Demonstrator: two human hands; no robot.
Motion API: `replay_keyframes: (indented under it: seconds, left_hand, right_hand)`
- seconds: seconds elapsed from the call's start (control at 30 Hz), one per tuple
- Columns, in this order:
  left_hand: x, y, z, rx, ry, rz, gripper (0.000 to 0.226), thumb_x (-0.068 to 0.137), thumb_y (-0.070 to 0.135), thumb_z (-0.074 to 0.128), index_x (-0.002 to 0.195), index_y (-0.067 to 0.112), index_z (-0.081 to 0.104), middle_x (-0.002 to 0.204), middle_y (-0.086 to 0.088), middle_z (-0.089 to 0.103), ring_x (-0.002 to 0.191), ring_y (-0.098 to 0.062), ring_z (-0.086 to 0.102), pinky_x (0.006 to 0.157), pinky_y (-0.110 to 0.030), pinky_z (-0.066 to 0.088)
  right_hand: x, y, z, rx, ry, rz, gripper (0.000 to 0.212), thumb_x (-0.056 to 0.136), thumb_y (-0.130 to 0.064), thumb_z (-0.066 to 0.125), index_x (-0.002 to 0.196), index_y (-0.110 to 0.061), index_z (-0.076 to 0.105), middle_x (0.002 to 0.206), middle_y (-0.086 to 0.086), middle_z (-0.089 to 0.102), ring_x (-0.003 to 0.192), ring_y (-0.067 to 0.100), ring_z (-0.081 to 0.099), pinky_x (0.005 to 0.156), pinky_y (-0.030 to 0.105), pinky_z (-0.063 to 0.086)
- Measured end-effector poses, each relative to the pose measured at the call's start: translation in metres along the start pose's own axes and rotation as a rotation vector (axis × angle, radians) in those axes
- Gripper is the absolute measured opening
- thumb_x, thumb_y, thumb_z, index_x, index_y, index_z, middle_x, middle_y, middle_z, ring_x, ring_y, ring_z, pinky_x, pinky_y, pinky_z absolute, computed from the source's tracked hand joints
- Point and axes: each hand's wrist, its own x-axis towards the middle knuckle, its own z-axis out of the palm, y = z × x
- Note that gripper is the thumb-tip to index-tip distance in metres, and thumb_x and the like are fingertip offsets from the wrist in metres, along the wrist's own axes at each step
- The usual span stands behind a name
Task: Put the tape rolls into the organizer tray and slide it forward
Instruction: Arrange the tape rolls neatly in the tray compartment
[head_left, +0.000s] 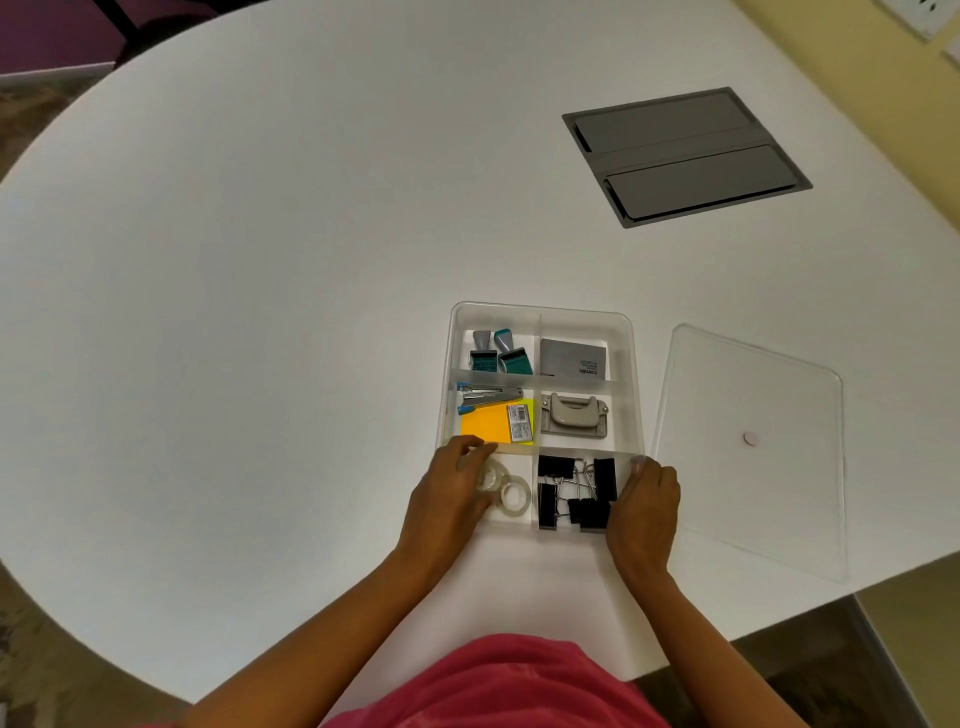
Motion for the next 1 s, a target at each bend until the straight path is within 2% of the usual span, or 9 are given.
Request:
replay_keyframes:
  seconds: [0.2,0.33,0.43,0.53,0.63,0.73,0.87,0.93,1.0]
  left_hand:
    - [0.005,-0.012,-0.027,0.015,0.278,-0.037,0.051,0.093,0.019,0.052,0.139,0.032,0.037,0.127,-0.004,0.052,0.105,-0.016,0.056,0.077,-0.024,0.049]
    - [0.011,-0.022,-0.023,-0.192,0.256,-0.3,0.048,0.095,0.033,0.046,0.142,0.033,0.033,0.13,-0.002,0.047,0.1,-0.015,0.058,0.079,-0.024,0.046]
    - [0.016,-0.03,-0.015,-0.252,0.218,-0.425,0.048,0.096,0.033,0.042,0.142,0.032,0.03,0.119,-0.005,0.056,0.104,-0.022,0.058,0.084,-0.03,0.045]
    - [0.017,-0.03,-0.009,-0.257,0.178,-0.444,0.051,0.097,0.036,0.037,0.145,0.033,0.021,0.12,-0.008,0.062,0.106,-0.026,0.06,0.092,-0.04,0.049]
    - [0.015,-0.021,-0.005,-0.28,0.169,-0.403,0.05,0.098,0.039,0.03,0.146,0.036,0.016,0.134,-0.007,0.056,0.115,-0.028,0.058,0.096,-0.047,0.047]
    - [0.014,-0.016,-0.002,-0.31,0.185,-0.383,0.046,0.099,0.036,0.029,0.145,0.036,0.021,0.138,-0.001,0.052,0.119,-0.023,0.056,0.099,-0.041,0.045]
    - [0.015,-0.015,0.0,-0.343,0.159,-0.374,0.046,0.1,0.028,0.031,0.145,0.029,0.022,0.121,-0.005,0.064,0.083,-0.003,0.059,0.08,-0.015,0.044]
    - [0.015,-0.015,0.001,-0.358,0.157,-0.372,0.046,0.1,0.027,0.031,0.145,0.029,0.021,0.115,-0.005,0.065,0.074,0.003,0.055,0.075,-0.008,0.041]
    - [0.015,-0.015,0.0,-0.383,0.158,-0.374,0.047,0.1,0.026,0.032,0.145,0.028,0.02,0.116,-0.007,0.065,0.076,0.001,0.056,0.078,-0.012,0.043]
  right_hand:
    - [0.0,-0.003,-0.002,-0.006,-0.013,0.015,0.02,0.094,0.0,0.045,0.106,0.008,0.059,0.082,0.021,0.056,0.073,0.034,0.053,0.056,0.031,0.038]
    - [0.0,-0.005,-0.004,-0.001,-0.034,0.024,0.023,0.093,-0.001,0.047,0.112,0.007,0.057,0.085,0.024,0.057,0.076,0.037,0.056,0.054,0.035,0.043]
    - [0.003,-0.008,-0.01,-0.025,-0.048,0.046,0.043,0.09,-0.001,0.052,0.132,0.004,0.044,0.107,0.026,0.052,0.091,0.036,0.051,0.063,0.04,0.048]
    - [0.002,-0.024,-0.025,-0.076,0.001,-0.125,0.053,0.086,0.003,0.053,0.137,0.001,0.039,0.119,0.027,0.047,0.096,0.034,0.046,0.075,0.04,0.047]
    - [-0.007,-0.052,-0.037,-0.01,-0.047,-0.269,0.041,0.088,0.0,0.046,0.129,-0.003,0.047,0.12,0.022,0.047,0.099,0.03,0.045,0.082,0.037,0.045]
    - [-0.016,-0.075,-0.033,0.041,-0.282,-0.339,0.023,0.091,-0.011,0.046,0.111,-0.011,0.058,0.115,0.013,0.049,0.103,0.027,0.046,0.085,0.04,0.046]
    - [-0.029,-0.082,-0.018,-0.095,-0.345,-0.685,0.018,0.062,-0.001,0.08,0.075,-0.006,0.068,0.094,0.012,0.06,0.087,0.025,0.05,0.06,0.03,0.045]
    - [-0.032,-0.082,-0.012,-0.168,-0.395,-0.702,0.018,0.06,-0.007,0.084,0.073,-0.006,0.072,0.094,0.012,0.061,0.086,0.026,0.054,0.061,0.031,0.046]
    - [-0.034,-0.081,-0.008,-0.262,-0.447,-0.686,0.021,0.058,-0.01,0.086,0.074,-0.006,0.074,0.097,0.013,0.062,0.087,0.027,0.057,0.063,0.032,0.048]
